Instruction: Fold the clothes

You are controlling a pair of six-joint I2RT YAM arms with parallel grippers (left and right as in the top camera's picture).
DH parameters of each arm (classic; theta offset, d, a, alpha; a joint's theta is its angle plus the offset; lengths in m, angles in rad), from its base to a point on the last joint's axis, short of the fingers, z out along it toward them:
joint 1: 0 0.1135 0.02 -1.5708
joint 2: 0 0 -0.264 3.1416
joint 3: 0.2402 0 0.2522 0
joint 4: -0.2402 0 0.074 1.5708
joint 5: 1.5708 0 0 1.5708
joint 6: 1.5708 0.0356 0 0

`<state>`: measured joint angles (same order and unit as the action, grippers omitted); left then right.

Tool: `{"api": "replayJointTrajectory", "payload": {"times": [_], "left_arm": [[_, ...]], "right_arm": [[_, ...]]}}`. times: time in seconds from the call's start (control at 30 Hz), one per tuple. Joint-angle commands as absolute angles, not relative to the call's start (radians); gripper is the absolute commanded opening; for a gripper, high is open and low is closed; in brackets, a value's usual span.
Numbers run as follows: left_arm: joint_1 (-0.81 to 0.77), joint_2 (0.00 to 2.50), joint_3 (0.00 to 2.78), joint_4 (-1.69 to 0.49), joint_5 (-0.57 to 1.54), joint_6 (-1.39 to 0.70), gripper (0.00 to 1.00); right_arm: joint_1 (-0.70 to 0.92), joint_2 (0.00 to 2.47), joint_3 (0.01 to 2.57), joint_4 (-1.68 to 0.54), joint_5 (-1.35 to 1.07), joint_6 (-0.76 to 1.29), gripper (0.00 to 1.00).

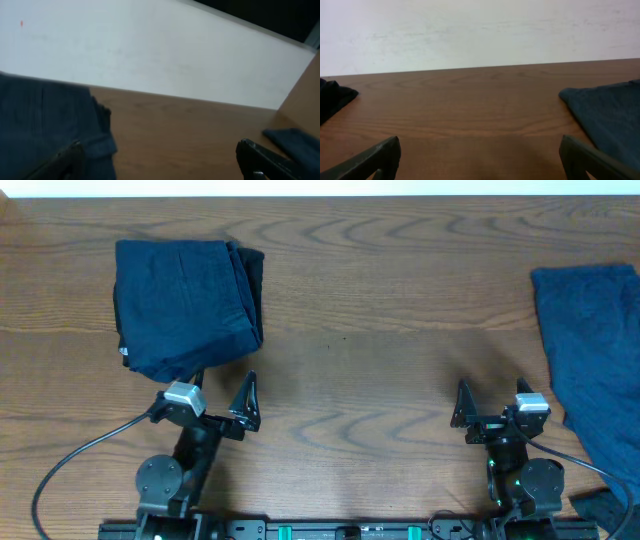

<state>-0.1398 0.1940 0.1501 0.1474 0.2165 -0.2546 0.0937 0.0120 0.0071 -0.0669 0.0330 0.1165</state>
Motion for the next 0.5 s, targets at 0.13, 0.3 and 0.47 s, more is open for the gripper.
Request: {"api": "replayJointTrajectory", "payload": {"times": [0.13,0.3,0.47], "left_arm": [[-0.144,0.146,0.038,0.186,0.103,-0.245,0.98],[-0.144,0.083,0.004,0.158,0.054,-0.234,0.98],[-0.144,0.025,0.004,0.096,0.054,-0.215,0.98]], "right_arm": [[0.076,0.006,0.005,-0.072,0.030,0.099,0.99],[0.076,0.006,0.005,-0.072,0.030,0.099,0.99],[0.076,0.006,0.005,-0.071,0.030,0.099,0.99]]}}
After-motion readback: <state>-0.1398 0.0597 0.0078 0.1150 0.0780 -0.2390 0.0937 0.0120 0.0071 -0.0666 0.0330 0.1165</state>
